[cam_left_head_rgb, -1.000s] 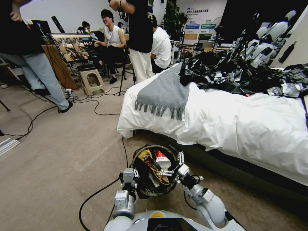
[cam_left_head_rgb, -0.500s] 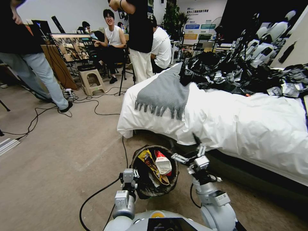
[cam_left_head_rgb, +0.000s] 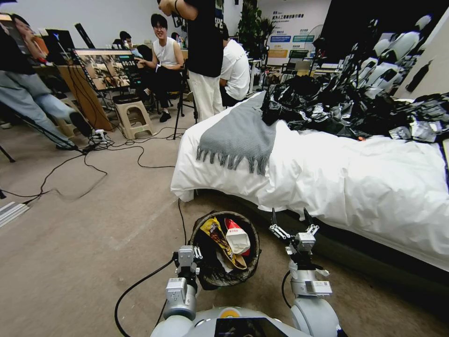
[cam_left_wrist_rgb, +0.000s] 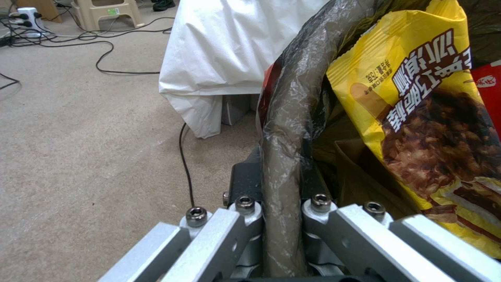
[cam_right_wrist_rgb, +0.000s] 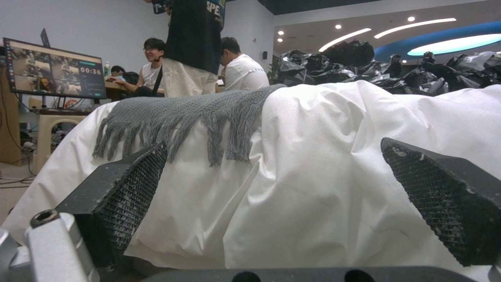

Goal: Pick up the trash bin, then pick up the garbage from the floor and place it into the trash bin.

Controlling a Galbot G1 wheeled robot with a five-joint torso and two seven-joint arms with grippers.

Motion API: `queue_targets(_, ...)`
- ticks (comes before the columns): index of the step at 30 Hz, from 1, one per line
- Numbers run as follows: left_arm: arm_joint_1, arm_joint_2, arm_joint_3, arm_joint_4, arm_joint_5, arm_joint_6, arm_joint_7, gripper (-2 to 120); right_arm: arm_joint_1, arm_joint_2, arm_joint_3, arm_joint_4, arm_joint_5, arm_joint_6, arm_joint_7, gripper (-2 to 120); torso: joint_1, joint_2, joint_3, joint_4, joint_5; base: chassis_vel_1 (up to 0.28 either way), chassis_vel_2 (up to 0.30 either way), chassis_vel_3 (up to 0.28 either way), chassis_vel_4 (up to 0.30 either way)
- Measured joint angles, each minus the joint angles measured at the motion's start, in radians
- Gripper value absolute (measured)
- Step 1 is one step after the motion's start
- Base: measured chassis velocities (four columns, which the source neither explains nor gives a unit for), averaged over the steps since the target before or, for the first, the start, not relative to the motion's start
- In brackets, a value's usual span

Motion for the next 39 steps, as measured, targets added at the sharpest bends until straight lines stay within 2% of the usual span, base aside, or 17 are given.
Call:
queue_targets(18, 0.0, 0.004, 0.001, -0.008, 0.0, 0.0, 0.001, 1, 0.011, 0.0, 0.001, -0.001, 0.002, 0.001, -0.005, 100, 0.0, 0.0, 0.0, 0.0, 0.0, 0.027, 0.023, 0.024, 0.026)
queue_targets(39, -0.002, -0.002, -0.001, -0.019, 0.0, 0.001, 0.002, 1, 0.022, 0.003, 0.012, -0.008, 0.003, 0.004, -0.006, 100, 0.0, 0.0, 0.0, -0.0001, 0.0, 0.111, 0.11, 0.11, 0.108)
